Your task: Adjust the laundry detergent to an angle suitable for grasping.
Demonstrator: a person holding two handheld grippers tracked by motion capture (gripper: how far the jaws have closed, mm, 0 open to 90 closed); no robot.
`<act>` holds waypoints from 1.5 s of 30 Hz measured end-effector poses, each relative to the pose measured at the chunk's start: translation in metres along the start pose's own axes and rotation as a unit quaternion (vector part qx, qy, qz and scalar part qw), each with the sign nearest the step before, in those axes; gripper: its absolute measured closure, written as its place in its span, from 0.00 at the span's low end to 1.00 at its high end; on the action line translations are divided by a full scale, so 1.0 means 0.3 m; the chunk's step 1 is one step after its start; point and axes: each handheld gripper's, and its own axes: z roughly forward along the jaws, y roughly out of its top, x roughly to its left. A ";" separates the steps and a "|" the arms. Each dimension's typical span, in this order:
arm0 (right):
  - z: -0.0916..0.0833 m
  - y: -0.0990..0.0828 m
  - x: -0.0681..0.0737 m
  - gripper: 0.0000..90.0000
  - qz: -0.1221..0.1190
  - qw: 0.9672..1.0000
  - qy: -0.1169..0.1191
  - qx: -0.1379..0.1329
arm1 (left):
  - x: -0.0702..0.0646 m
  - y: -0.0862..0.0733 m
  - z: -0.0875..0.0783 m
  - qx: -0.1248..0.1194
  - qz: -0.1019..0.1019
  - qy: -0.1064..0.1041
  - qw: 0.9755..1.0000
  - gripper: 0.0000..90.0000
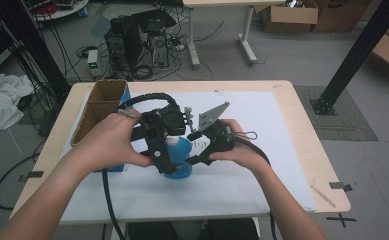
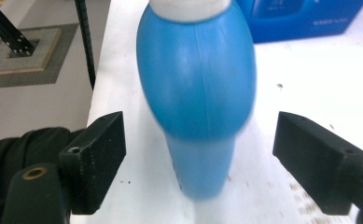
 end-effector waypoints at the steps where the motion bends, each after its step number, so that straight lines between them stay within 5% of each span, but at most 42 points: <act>1: -0.016 -0.003 0.000 0.19 0.003 1.000 -0.004 0.002 | 0.000 0.001 -0.001 -0.001 0.001 0.000 1.000 0.03; 7: -0.114 -0.030 -0.024 0.20 0.050 0.997 -0.053 0.012 | 0.000 0.008 -0.001 0.000 0.001 0.001 1.000 0.03; 12: -0.200 -0.056 -0.063 0.22 0.121 0.987 -0.108 0.014 | -0.002 0.013 0.000 -0.002 0.003 0.002 1.000 0.03; 15: -0.252 -0.065 -0.084 0.24 0.169 0.976 -0.138 0.022 | 0.000 0.015 0.003 0.000 0.003 0.004 1.000 0.03; 20: -0.341 -0.081 -0.116 0.20 0.258 0.944 -0.200 0.037 | 0.003 0.012 0.003 -0.001 -0.002 0.004 1.000 0.03; 25: -0.419 -0.074 -0.122 0.24 0.303 0.918 -0.252 0.042 | 0.011 0.010 0.007 0.000 -0.002 0.005 1.000 0.03; 28: -0.456 -0.057 -0.127 0.24 0.320 0.908 -0.266 0.055 | 0.013 0.011 0.006 -0.002 -0.004 0.003 1.000 0.03; 32: -0.501 -0.028 -0.135 0.24 0.340 0.895 -0.280 0.076 | 0.014 0.014 0.008 -0.003 -0.003 0.006 1.000 0.03; 38: -0.535 -0.017 -0.152 0.24 0.364 0.881 -0.288 0.093 | 0.013 0.017 0.011 -0.002 -0.002 0.007 1.000 0.03; 45: -0.558 -0.013 -0.161 0.24 0.378 0.874 -0.290 0.098 | 0.013 0.017 0.010 -0.001 -0.002 0.006 1.000 0.03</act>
